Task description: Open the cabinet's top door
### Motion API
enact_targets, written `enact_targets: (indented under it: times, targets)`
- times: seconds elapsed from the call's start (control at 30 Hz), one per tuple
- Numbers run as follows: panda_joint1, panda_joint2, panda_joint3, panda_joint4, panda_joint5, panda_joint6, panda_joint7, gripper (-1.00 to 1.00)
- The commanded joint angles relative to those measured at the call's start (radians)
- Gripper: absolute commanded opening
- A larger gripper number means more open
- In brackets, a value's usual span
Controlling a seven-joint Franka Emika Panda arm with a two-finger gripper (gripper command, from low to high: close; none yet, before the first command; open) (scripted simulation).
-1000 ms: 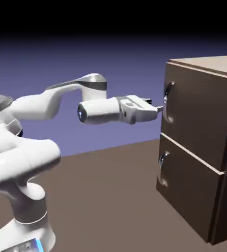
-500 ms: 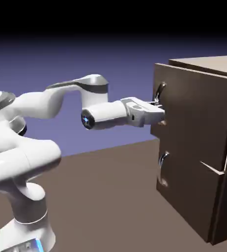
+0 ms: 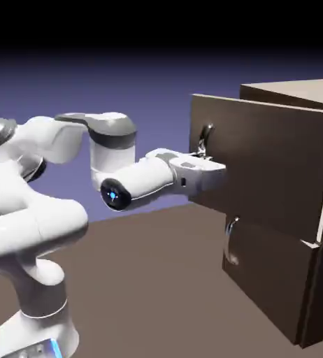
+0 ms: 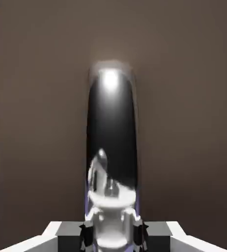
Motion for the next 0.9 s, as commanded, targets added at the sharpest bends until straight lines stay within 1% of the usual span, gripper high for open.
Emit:
enact_targets:
  times: [0.0, 0.23, 0.47, 0.67, 0.87]
  targets:
    - [-0.024, 0.014, -0.017, -0.001, -0.026, -0.043, -0.015, -1.0]
    - [-0.23, 0.156, -0.112, 0.037, -0.243, -0.347, -0.151, -1.0]
    - [-0.479, 0.374, -0.124, 0.17, -0.533, -0.61, -0.372, -1.0]
    - [-0.652, 0.581, -0.064, 0.338, -0.794, -0.716, -0.576, -1.0]
    - [-0.769, 0.799, 0.023, 0.517, -1.018, -0.722, -0.716, -1.0]
